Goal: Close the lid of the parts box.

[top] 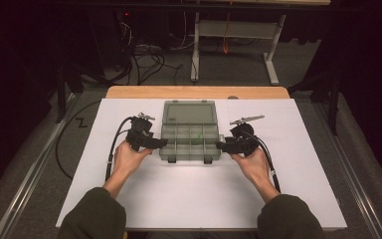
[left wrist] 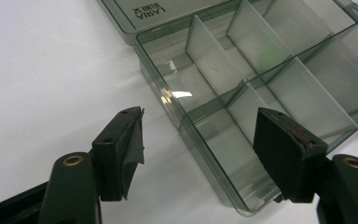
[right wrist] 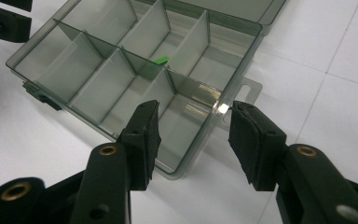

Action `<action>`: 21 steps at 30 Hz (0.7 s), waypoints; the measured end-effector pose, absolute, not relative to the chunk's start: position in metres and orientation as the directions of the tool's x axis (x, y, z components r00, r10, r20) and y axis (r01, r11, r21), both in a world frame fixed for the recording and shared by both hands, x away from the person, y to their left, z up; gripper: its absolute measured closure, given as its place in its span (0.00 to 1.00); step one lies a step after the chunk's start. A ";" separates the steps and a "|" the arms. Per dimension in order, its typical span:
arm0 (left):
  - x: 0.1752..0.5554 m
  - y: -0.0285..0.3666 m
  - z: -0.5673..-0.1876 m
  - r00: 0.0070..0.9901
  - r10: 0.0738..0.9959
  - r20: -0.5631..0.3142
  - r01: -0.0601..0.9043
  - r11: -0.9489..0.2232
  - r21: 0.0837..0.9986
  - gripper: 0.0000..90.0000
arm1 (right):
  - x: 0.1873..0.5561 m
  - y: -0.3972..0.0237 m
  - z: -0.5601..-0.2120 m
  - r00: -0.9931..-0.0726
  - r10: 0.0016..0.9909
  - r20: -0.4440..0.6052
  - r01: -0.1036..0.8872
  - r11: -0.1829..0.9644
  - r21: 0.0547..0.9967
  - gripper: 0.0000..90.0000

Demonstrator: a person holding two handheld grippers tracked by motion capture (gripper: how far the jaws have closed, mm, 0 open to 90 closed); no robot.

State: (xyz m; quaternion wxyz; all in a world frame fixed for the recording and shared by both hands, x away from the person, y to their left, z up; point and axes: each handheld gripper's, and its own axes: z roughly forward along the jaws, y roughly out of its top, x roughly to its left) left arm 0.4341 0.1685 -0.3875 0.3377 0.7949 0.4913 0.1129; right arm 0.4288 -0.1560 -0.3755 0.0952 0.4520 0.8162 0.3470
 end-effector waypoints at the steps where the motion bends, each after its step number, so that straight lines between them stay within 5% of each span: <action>1: 0.435 0.168 -0.387 0.491 0.858 -0.152 0.705 -0.289 0.648 0.37 | 0.430 -0.155 -0.375 -0.573 0.804 0.162 0.675 0.351 0.649 0.62; 21: 0.458 0.163 -0.380 0.487 0.861 -0.145 0.720 -0.302 0.625 0.36 | 0.464 -0.130 -0.369 -0.496 0.848 0.186 0.799 0.361 0.482 0.69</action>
